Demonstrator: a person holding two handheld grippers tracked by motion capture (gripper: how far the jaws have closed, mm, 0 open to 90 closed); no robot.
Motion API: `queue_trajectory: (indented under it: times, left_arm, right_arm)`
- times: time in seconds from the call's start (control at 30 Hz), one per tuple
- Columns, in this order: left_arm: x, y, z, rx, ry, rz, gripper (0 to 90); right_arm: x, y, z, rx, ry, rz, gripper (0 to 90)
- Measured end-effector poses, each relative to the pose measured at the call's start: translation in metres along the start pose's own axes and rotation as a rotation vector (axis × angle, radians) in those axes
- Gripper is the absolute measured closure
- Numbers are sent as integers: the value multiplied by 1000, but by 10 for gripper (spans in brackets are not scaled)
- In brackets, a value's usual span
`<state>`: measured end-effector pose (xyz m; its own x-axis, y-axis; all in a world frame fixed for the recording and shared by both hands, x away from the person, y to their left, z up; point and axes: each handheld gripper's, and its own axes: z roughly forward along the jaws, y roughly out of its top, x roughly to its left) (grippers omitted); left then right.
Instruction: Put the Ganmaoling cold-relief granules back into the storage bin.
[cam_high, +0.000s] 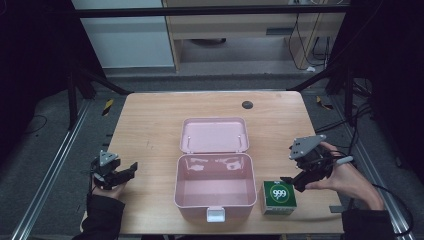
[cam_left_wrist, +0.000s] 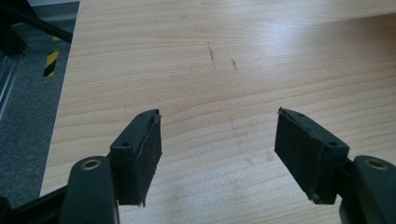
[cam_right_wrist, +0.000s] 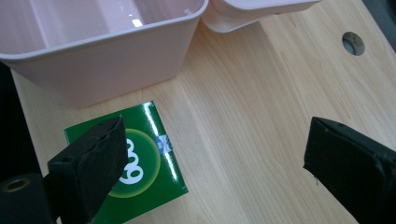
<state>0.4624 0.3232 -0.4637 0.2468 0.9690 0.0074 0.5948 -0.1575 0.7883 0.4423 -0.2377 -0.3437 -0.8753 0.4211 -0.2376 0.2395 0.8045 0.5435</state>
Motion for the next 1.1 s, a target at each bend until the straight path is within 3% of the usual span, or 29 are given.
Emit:
queue_trajectory:
  times: [0.4, 0.93, 1.1]
  left_arm:
    - [-1, 0, 1, 10, -2, 11, 308]
    - [-2, 0, 2, 14, -2, 20, 307]
    - [-2, 0, 2, 18, -2, 21, 307]
  right_arm:
    - [11, 8, 6, 70, 68, -78, 50]
    - [21, 7, 20, 150, 112, -120, 44]
    - [27, 4, 28, 177, 152, -136, 38]
